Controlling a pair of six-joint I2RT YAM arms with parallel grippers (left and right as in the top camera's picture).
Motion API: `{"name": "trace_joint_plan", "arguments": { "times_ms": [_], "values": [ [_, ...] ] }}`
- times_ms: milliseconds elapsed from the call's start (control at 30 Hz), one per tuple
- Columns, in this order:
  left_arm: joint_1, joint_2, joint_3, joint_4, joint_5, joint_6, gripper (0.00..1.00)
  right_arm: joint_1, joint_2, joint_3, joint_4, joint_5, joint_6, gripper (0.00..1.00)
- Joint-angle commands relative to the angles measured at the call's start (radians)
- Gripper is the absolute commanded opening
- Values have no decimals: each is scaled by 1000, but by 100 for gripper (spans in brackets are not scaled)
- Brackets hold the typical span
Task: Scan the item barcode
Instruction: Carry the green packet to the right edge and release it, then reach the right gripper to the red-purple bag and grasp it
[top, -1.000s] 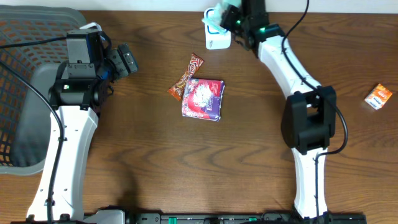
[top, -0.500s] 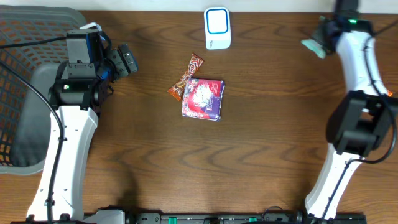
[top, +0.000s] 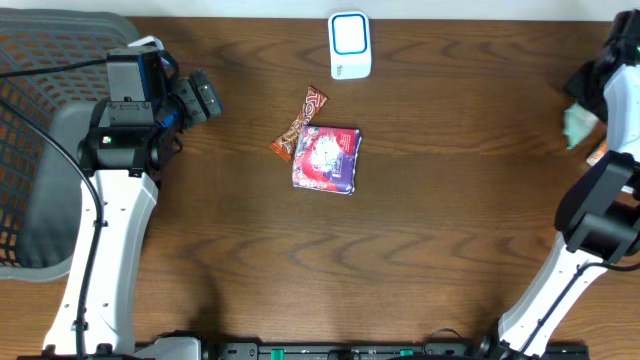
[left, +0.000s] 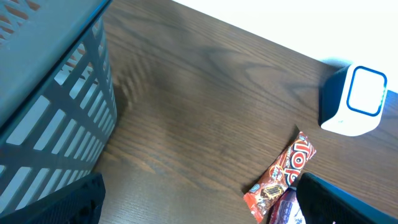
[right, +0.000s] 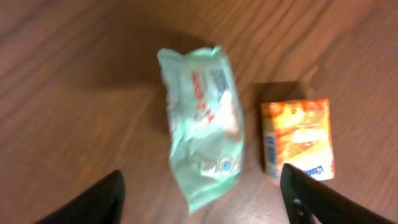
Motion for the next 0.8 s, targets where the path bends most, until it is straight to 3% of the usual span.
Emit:
{"name": "trace_joint_plan", "arguments": {
  "times_ms": [0,167,300,400,467,600,767],
  "values": [
    [0,5,12,0,-3,-5,98,3,-1,5,-18,13,-2,88],
    [0,5,12,0,-3,-5,98,6,-1,5,-20,-156,-2,99],
    [0,5,12,0,-3,-5,98,23,-1,5,-23,-454,-2,99],
    [0,5,12,0,-3,-5,98,56,-1,5,-83,-782,-2,99],
    [0,5,12,0,-3,-5,98,81,-1,5,-131,-881,-2,99],
    [0,5,12,0,-3,-5,98,175,-1,5,-243,-871,-2,99],
    [0,5,12,0,-3,-5,98,303,-1,5,-306,-703,-2,99]
  ]
}}
